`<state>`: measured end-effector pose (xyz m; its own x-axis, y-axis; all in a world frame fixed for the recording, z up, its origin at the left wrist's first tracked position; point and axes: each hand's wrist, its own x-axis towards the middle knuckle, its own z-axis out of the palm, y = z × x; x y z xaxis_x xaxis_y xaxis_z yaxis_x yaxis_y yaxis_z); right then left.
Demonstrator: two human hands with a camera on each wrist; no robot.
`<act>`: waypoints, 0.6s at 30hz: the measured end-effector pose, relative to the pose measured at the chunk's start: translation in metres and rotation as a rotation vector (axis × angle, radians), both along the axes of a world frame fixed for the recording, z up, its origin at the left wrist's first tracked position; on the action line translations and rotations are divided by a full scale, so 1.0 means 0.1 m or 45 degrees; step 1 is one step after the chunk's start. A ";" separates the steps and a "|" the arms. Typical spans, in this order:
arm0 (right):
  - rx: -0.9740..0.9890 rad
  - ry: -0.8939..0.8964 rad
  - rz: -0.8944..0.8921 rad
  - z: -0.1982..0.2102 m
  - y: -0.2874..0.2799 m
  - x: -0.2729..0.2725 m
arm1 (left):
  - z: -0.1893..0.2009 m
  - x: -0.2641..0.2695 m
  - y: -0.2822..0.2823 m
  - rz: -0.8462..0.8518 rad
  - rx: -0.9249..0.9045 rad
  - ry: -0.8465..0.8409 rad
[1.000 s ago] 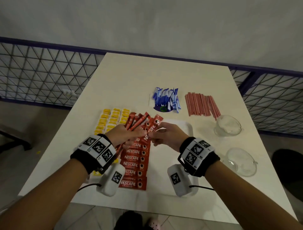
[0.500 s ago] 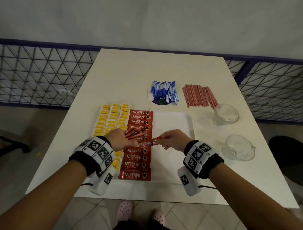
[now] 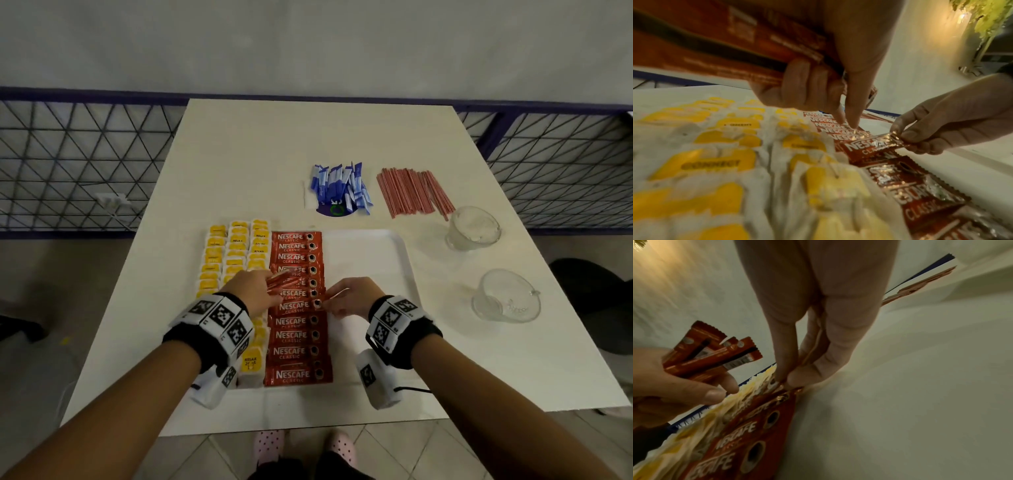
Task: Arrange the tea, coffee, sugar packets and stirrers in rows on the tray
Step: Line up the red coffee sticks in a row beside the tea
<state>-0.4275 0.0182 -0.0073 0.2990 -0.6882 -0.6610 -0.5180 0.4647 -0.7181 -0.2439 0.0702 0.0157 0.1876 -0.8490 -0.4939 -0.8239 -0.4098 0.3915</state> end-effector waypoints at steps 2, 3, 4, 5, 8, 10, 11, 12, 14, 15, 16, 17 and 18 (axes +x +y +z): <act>-0.016 0.047 0.002 -0.02 0.01 0.03 | -0.02 -0.01 -0.01 -0.064 0.034 -0.032; -0.022 0.084 0.017 -0.04 0.02 0.04 | -0.04 -0.01 -0.01 -0.099 0.054 -0.043; -0.032 0.116 0.037 -0.04 0.03 0.05 | -0.05 -0.01 -0.02 -0.131 0.066 -0.049; -0.044 0.139 0.055 -0.04 0.03 0.06 | -0.07 -0.01 -0.02 -0.159 0.079 -0.057; -0.040 0.162 0.039 -0.07 0.04 0.07 | -0.10 -0.01 -0.02 -0.215 0.084 -0.112; -0.033 0.168 0.010 -0.08 0.04 0.06 | -0.11 0.00 -0.01 -0.207 0.078 -0.097; -0.036 0.170 -0.005 -0.09 0.04 0.05 | -0.11 0.00 0.00 -0.195 0.073 -0.081; -0.038 0.168 -0.016 -0.09 0.03 0.05 | -0.11 0.00 0.01 -0.186 0.066 -0.071; -0.032 0.159 -0.034 -0.09 0.03 0.04 | -0.11 0.01 0.02 -0.179 0.063 -0.071; -0.027 0.154 -0.035 -0.09 0.02 0.03 | -0.11 0.02 0.02 -0.181 0.065 -0.076; -0.030 0.152 -0.034 -0.09 0.02 0.03 | -0.11 0.02 0.02 -0.188 0.065 -0.081; -0.037 0.156 -0.033 -0.10 0.01 0.03 | -0.11 0.02 0.02 -0.197 0.068 -0.085; -0.042 0.161 -0.035 -0.11 0.01 0.03 | -0.12 0.02 0.02 -0.204 0.074 -0.088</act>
